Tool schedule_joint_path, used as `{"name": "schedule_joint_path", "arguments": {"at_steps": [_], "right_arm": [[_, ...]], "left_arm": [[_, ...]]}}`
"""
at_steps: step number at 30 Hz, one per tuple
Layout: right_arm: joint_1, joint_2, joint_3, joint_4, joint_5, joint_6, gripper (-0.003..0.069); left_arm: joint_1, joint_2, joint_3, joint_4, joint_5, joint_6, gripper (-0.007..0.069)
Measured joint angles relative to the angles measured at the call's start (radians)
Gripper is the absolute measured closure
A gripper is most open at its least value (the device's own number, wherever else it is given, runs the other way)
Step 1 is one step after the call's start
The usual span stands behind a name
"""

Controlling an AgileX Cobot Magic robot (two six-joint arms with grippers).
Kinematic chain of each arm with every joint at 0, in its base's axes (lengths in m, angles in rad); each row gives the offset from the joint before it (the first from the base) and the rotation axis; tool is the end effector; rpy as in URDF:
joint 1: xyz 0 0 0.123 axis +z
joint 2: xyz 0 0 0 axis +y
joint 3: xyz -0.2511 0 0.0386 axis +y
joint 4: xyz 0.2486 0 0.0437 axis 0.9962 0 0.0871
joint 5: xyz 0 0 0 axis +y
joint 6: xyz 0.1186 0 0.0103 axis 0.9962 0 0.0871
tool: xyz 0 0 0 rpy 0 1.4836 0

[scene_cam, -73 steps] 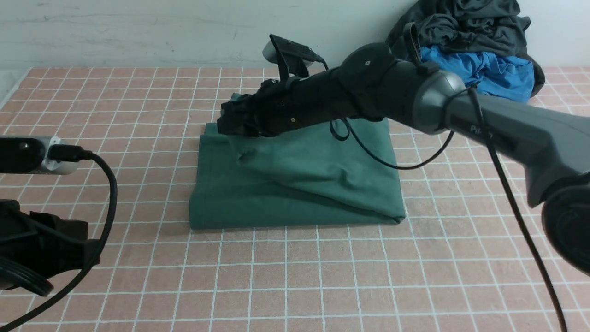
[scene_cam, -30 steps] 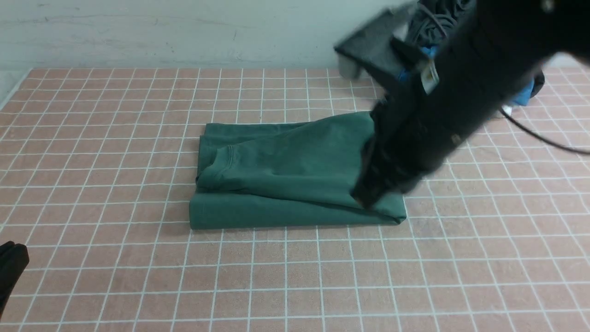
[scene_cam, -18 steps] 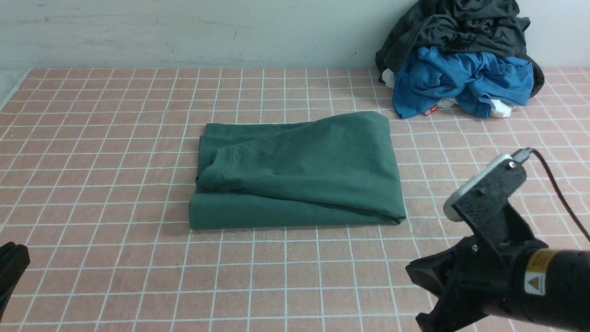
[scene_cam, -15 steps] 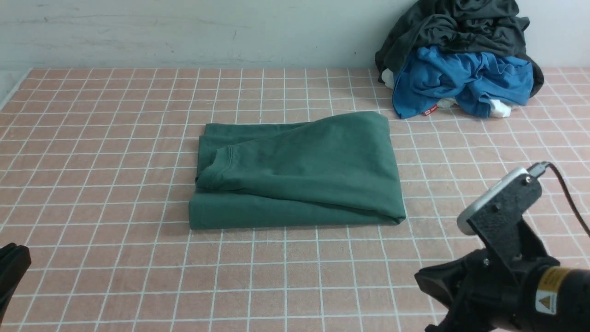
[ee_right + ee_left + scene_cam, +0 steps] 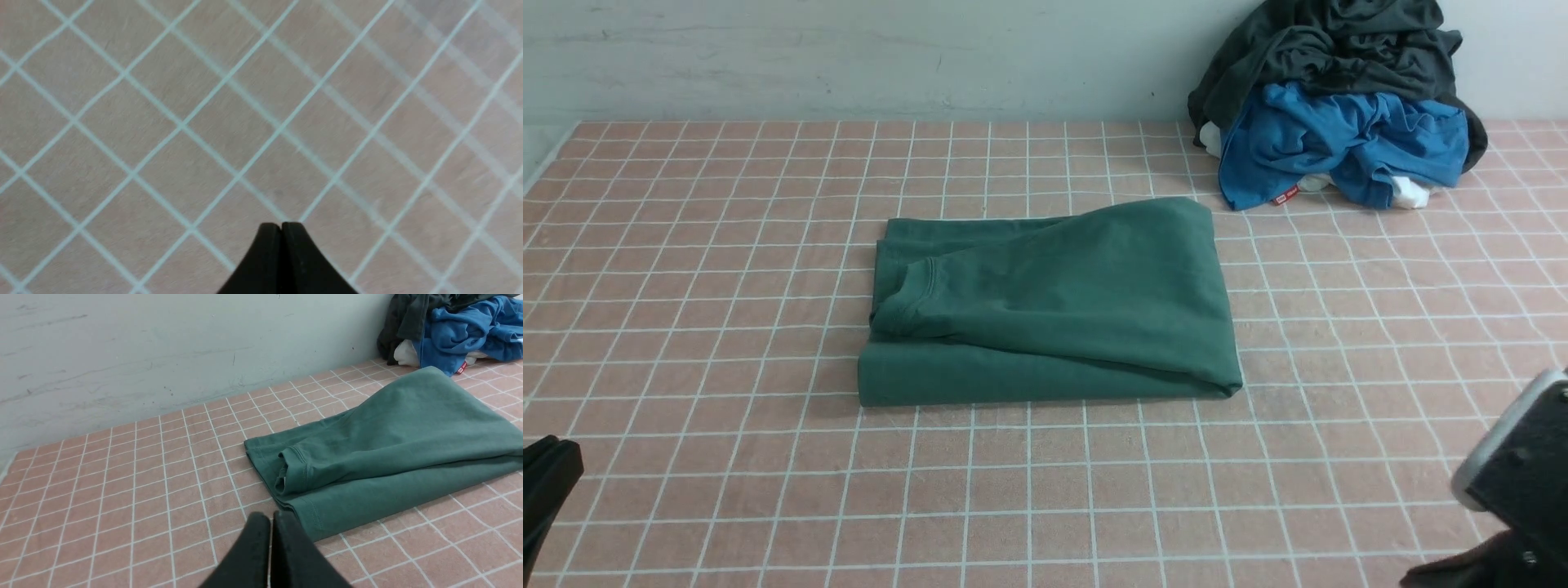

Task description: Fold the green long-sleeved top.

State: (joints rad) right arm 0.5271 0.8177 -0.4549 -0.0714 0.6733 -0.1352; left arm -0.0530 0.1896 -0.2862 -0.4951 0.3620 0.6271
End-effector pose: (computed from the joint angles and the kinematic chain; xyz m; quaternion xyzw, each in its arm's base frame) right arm 0.1528 0.0828 0.1886 -0.3280 0.8933 0.0304 0.3057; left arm 0.1189 -0.0264 0.2595 0.1348 0.7413 -0.0288 0.6568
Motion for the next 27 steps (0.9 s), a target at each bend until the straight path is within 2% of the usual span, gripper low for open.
{"name": "schedule_joint_path", "arguments": {"at_steps": [4, 7, 11, 14, 15, 17, 21, 27], "right_arm": [[-0.010, -0.215, 0.015, -0.183, -0.082, 0.045, 0.0669], [-0.077, -0.369, 0.080, -0.258, -0.250, 0.105, 0.0669], [-0.224, -0.510, 0.225, -0.236, -0.489, 0.128, 0.0669], [-0.349, -0.611, 0.373, -0.150, -0.657, 0.128, 0.0669], [-0.349, -0.611, 0.381, -0.143, -0.665, 0.128, 0.0669], [-0.440, -0.676, 0.467, -0.048, -0.729, 0.128, 0.0669], [-0.527, -0.772, 0.481, 0.053, -0.673, 0.128, 0.0669], [-0.548, -0.828, 0.481, 0.048, -0.461, 0.128, 0.0669]], "left_arm": [[0.000, 0.000, 0.000, -0.007, 0.000, 0.000, 0.0628], [0.000, 0.000, 0.000, -0.010, 0.000, 0.000, 0.0628], [0.000, -0.001, 0.000, -0.010, 0.000, 0.000, 0.0628], [0.000, -0.001, 0.000, -0.010, 0.000, 0.000, 0.0628], [0.000, -0.001, 0.000, -0.010, 0.000, 0.000, 0.0628], [0.000, -0.001, 0.000, -0.010, 0.000, 0.000, 0.0628], [0.000, -0.001, 0.000, -0.010, 0.000, 0.000, 0.0628], [0.000, -0.001, 0.000, -0.010, 0.000, 0.000, 0.0628]]}}
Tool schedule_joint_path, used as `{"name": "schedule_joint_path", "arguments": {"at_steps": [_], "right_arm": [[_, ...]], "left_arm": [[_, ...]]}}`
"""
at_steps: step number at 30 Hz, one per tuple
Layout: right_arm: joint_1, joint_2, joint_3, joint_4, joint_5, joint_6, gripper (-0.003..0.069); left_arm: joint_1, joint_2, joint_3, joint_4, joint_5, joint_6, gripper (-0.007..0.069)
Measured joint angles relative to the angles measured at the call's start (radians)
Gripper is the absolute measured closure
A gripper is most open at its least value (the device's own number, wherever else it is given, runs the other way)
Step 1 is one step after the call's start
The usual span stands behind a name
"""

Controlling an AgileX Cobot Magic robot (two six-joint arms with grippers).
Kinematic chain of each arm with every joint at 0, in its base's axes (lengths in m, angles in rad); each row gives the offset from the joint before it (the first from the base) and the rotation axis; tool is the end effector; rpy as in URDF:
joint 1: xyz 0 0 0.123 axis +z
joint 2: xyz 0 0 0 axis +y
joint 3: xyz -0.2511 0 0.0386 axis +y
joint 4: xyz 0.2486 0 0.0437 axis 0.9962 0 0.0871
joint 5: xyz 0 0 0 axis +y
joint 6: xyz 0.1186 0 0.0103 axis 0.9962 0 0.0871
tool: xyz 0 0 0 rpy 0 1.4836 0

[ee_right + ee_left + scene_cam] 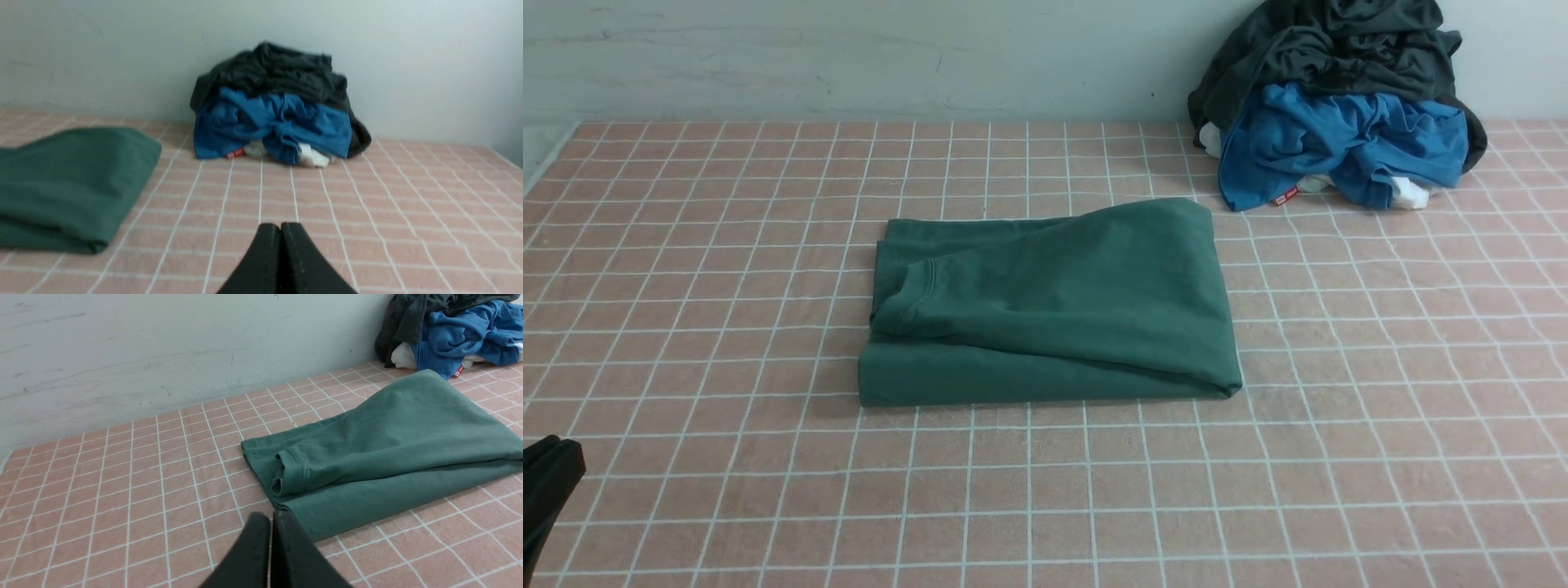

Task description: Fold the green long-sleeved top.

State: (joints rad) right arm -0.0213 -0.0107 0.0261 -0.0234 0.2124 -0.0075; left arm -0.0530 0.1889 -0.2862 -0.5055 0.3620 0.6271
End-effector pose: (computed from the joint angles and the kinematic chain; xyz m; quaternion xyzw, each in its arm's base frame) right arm 0.1156 -0.0031 0.1820 -0.0018 0.7550 -0.0188 0.6554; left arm 0.1187 -0.0268 0.2598 0.1322 0.7410 -0.0332 0.6576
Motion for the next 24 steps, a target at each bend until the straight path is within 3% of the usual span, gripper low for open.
{"name": "schedule_joint_path", "arguments": {"at_steps": [4, 24], "right_arm": [[0.000, 0.000, 0.000, -0.025, 0.125, 0.000, 0.0669], [-0.001, 0.000, -0.002, -0.037, 0.142, 0.007, 0.0669]], "left_arm": [[0.000, 0.000, 0.000, 0.000, 0.000, 0.000, 0.0628], [0.000, 0.000, 0.000, 0.000, 0.000, 0.000, 0.0628]]}}
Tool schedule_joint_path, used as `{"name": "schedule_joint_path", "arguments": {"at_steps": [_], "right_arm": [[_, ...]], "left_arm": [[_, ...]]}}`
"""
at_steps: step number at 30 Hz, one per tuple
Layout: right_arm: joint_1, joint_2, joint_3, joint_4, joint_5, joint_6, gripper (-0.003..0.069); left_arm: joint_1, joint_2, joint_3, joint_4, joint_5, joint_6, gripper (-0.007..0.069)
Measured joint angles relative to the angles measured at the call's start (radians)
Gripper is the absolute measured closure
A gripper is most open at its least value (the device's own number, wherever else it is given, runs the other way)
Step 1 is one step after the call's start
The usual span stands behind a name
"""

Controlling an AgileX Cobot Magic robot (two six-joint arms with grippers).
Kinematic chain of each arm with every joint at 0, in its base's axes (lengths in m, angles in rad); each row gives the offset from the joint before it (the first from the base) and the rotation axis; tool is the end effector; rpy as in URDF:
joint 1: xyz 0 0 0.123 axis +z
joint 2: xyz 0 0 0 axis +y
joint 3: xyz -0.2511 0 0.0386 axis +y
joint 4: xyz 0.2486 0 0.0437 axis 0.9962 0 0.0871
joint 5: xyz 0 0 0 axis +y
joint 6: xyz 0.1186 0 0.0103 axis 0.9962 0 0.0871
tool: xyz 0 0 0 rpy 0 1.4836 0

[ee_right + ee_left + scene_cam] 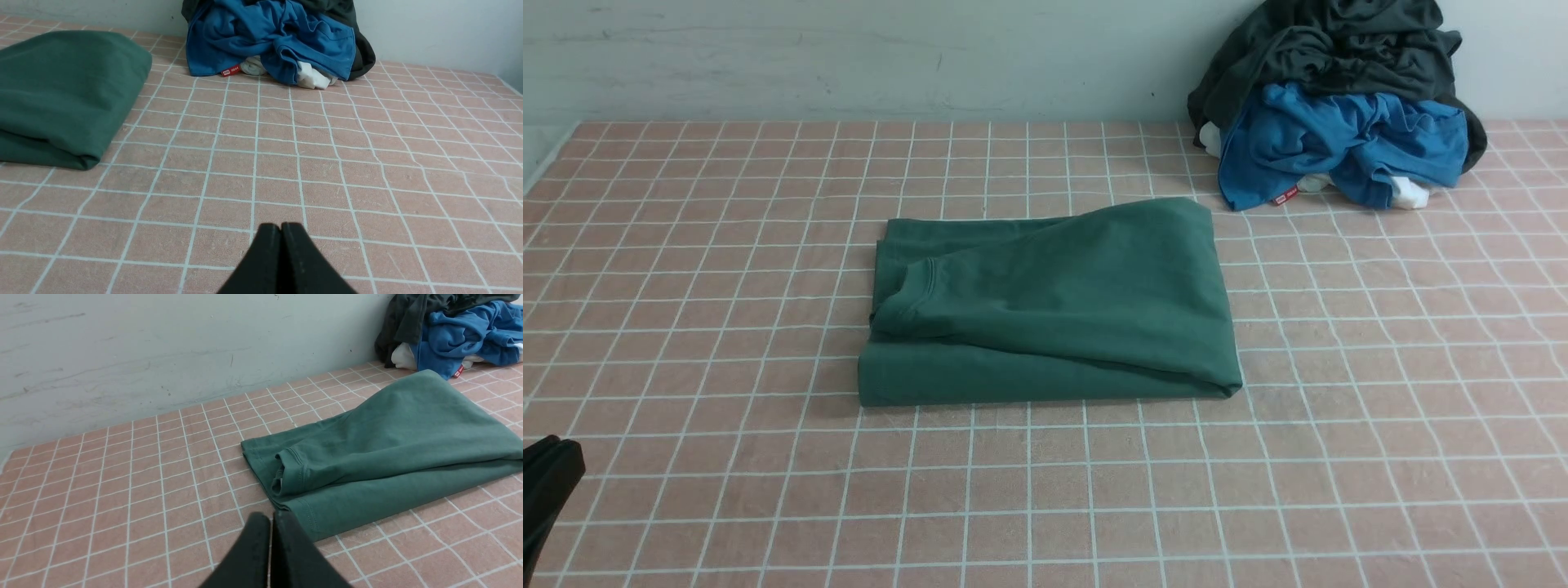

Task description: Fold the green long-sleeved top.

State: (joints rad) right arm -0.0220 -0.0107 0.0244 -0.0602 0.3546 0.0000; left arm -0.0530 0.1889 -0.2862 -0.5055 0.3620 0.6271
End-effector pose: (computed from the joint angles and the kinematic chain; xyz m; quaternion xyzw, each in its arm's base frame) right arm 0.1119 -0.0050 0.1662 -0.0075 0.7990 -0.0319 0.6005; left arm 0.1187 -0.0268 0.2598 0.1322 0.7410 -0.0332 0.6576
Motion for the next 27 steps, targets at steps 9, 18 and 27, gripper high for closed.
{"name": "schedule_joint_path", "arguments": {"at_steps": [9, 18, 27], "right_arm": [[0.000, 0.000, 0.000, 0.000, 0.000, 0.000, 0.0669], [0.000, 0.000, 0.000, -0.001, 0.001, 0.000, 0.0669], [0.000, 0.000, 0.000, -0.001, 0.001, 0.005, 0.0669]], "left_arm": [[0.000, 0.000, 0.000, 0.000, 0.000, 0.000, 0.0628], [0.000, -0.114, 0.137, 0.017, -0.042, 0.000, 0.0628], [0.038, -0.199, 0.314, 0.338, -0.293, -0.451, 0.0628]]}}
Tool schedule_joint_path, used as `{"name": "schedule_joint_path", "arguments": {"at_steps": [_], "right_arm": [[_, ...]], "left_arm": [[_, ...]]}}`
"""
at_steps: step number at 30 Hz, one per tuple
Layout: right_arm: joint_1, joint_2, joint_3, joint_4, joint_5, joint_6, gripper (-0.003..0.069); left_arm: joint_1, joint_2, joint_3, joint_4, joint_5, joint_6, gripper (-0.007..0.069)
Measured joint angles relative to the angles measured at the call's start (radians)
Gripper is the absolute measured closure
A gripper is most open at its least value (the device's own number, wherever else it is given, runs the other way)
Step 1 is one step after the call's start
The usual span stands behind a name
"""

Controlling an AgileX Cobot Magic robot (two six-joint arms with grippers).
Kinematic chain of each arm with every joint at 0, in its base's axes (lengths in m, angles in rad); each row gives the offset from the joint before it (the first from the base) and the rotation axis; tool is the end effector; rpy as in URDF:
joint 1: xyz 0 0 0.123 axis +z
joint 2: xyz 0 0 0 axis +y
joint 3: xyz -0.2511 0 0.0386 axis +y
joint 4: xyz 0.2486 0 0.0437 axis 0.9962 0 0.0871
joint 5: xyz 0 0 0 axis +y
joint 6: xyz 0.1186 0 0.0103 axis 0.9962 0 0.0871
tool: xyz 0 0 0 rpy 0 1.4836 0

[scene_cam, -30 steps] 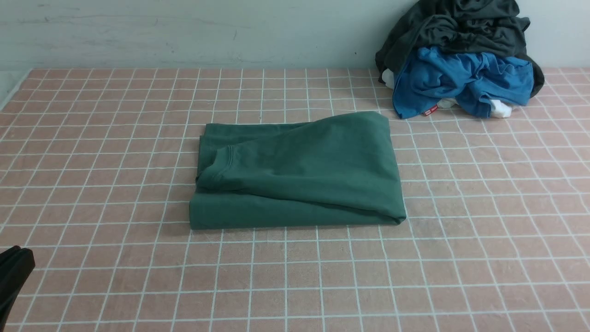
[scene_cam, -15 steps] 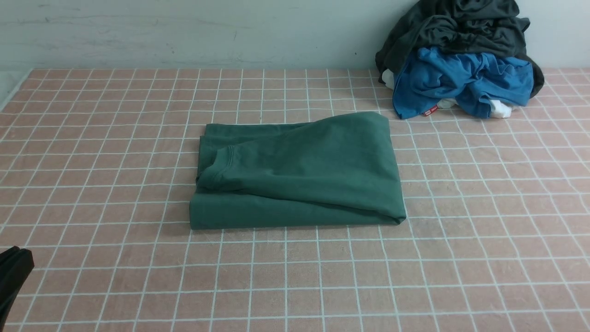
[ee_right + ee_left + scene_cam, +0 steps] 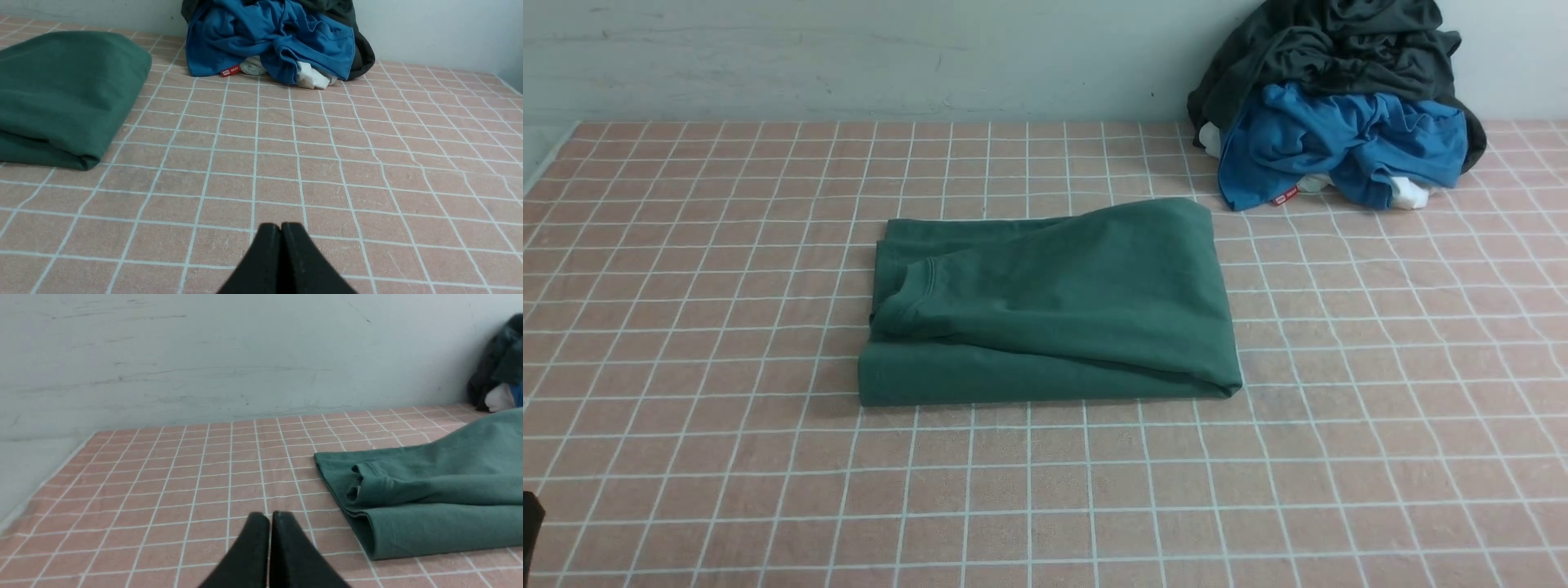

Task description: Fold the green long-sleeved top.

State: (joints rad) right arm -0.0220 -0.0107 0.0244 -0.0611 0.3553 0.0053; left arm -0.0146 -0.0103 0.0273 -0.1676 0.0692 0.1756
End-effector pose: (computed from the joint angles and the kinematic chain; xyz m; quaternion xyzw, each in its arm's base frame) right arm 0.1119 -0.0050 0.1661 -0.0056 0.7992 -0.0307 0.6003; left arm 0.1168 -0.0031 0.1986 0.0122 0.7063 -0.0063 0.7078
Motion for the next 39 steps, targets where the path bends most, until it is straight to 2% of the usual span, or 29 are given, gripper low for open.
{"name": "schedule_joint_path", "arguments": {"at_steps": [1, 3, 8, 19, 39], "right_arm": [[0.000, 0.000, 0.000, 0.000, 0.000, -0.005, 0.0669], [0.000, 0.000, 0.000, 0.000, 0.000, -0.005, 0.0669], [0.000, 0.000, 0.000, 0.000, 0.000, -0.005, 0.0669], [0.000, 0.000, 0.000, 0.000, 0.000, 0.000, 0.0669], [0.000, 0.000, 0.000, 0.000, 0.000, -0.005, 0.0669]], "left_arm": [[0.003, 0.000, 0.000, 0.007, 0.003, -0.010, 0.0628], [0.024, 0.000, 0.001, 0.094, 0.089, -0.102, 0.0628], [0.023, 0.000, -0.001, 0.121, 0.266, -0.117, 0.0628], [-0.036, 0.000, -0.006, 0.117, 0.286, -0.123, 0.0627], [-0.036, 0.000, -0.006, 0.116, 0.287, -0.126, 0.0627]]}}
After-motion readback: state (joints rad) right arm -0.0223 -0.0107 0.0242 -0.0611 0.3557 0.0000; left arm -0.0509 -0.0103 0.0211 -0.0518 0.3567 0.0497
